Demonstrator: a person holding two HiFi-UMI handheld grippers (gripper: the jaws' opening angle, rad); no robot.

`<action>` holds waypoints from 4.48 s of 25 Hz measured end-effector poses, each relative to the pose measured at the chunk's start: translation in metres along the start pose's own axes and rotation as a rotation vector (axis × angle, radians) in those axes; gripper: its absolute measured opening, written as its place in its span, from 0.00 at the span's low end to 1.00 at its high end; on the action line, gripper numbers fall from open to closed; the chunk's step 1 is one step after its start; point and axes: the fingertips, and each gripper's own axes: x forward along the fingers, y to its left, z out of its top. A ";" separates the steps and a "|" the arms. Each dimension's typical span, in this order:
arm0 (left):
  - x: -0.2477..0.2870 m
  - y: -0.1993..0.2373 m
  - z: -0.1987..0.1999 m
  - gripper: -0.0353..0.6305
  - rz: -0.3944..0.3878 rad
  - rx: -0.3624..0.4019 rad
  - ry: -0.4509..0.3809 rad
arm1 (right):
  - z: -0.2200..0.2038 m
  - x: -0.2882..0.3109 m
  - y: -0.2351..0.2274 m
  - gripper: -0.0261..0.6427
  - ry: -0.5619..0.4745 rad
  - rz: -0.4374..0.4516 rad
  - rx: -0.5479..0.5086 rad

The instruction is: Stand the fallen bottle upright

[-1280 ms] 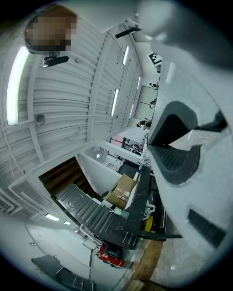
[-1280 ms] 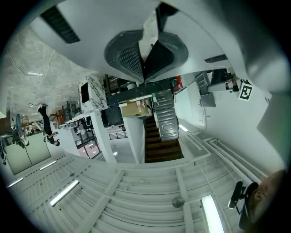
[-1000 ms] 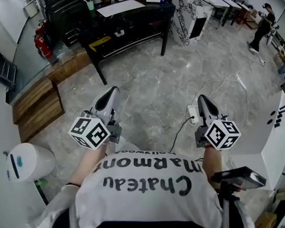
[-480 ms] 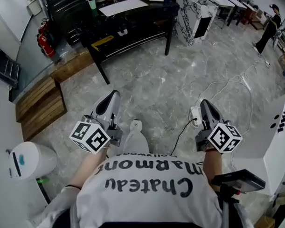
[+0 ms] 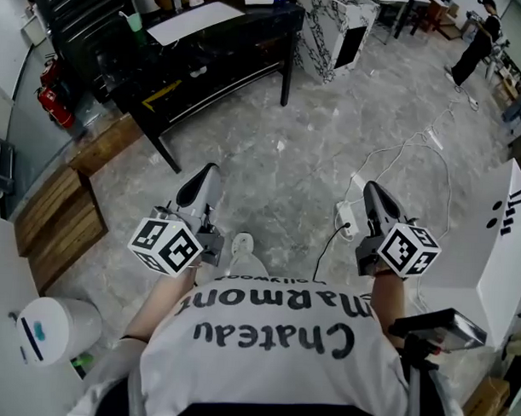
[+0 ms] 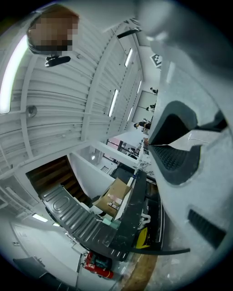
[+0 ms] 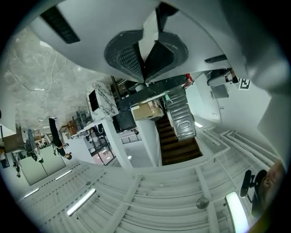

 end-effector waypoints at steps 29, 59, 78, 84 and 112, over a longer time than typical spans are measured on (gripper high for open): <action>0.222 0.186 0.081 0.08 -0.074 0.023 0.076 | 0.082 0.279 -0.009 0.06 -0.021 -0.031 -0.027; 0.491 0.239 0.101 0.08 0.060 -0.027 -0.055 | 0.226 0.501 -0.187 0.06 0.009 0.121 -0.123; 0.575 0.268 0.058 0.08 0.095 -0.061 0.032 | 0.197 0.560 -0.258 0.06 0.092 0.110 -0.034; 0.642 0.285 0.060 0.08 0.028 -0.066 0.062 | 0.205 0.597 -0.287 0.06 0.101 0.060 -0.008; 0.885 0.464 0.150 0.08 -0.032 0.107 0.164 | 0.316 0.869 -0.323 0.06 0.104 0.007 -0.019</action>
